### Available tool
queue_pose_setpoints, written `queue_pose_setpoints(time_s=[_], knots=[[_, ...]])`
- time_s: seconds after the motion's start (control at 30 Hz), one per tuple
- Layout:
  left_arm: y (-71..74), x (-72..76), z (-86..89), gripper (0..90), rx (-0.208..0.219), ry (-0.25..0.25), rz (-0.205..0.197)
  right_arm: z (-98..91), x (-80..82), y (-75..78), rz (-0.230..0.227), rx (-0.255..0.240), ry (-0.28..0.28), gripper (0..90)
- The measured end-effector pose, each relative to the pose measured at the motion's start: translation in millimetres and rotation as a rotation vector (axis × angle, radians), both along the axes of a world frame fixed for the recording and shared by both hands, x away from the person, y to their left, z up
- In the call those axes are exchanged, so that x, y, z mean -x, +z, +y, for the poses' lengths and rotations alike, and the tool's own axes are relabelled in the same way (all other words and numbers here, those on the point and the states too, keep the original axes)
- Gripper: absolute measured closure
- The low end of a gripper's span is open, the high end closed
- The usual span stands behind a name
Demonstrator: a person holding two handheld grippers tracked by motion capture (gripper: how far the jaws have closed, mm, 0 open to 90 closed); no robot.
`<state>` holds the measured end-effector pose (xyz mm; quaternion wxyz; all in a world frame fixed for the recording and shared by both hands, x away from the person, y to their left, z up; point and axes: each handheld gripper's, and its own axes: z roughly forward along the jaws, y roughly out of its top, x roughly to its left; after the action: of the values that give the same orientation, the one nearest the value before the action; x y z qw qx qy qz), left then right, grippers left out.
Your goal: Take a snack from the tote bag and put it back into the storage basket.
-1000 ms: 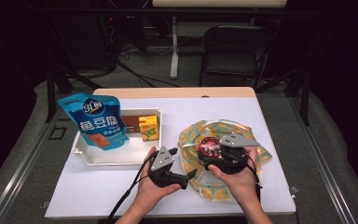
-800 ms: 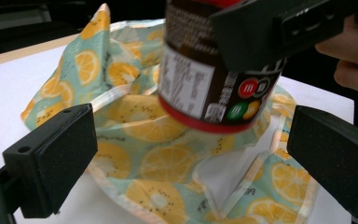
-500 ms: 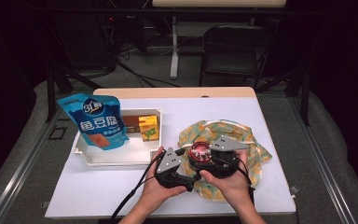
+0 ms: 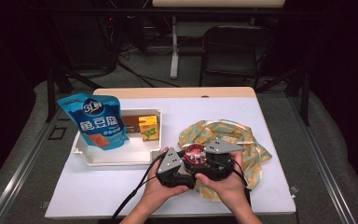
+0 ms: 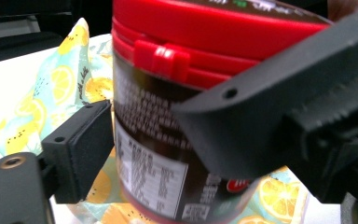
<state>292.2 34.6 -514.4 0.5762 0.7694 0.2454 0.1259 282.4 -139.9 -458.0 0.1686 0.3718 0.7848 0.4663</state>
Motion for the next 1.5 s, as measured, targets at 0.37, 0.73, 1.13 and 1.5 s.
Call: queue_pose_setpoints(time_s=[0.37, 0.73, 1.13, 1.5], knots=[[-0.4, -0.1, -0.5, 19.2, -0.004, 0.0, -0.011, 2.3, 0.2, -1.3, 0.008, 0.0, 0.013, 25.0], [0.8, 0.4, 1.7, 25.1, -0.024, 0.013, -0.025, -0.3, -1.8, -1.4, 0.013, -0.065, 0.042, 16.6], [-2.4, -9.6, 36.6, 25.4, -0.012, 0.094, 0.015, -14.8, 2.2, 11.7, -0.05, -0.15, 0.08, 15.6], [4.5, -9.1, 80.2, 25.5, 0.025, 0.137, 0.014, -35.9, -1.8, 3.3, -0.067, -0.137, 0.019, 17.2]])
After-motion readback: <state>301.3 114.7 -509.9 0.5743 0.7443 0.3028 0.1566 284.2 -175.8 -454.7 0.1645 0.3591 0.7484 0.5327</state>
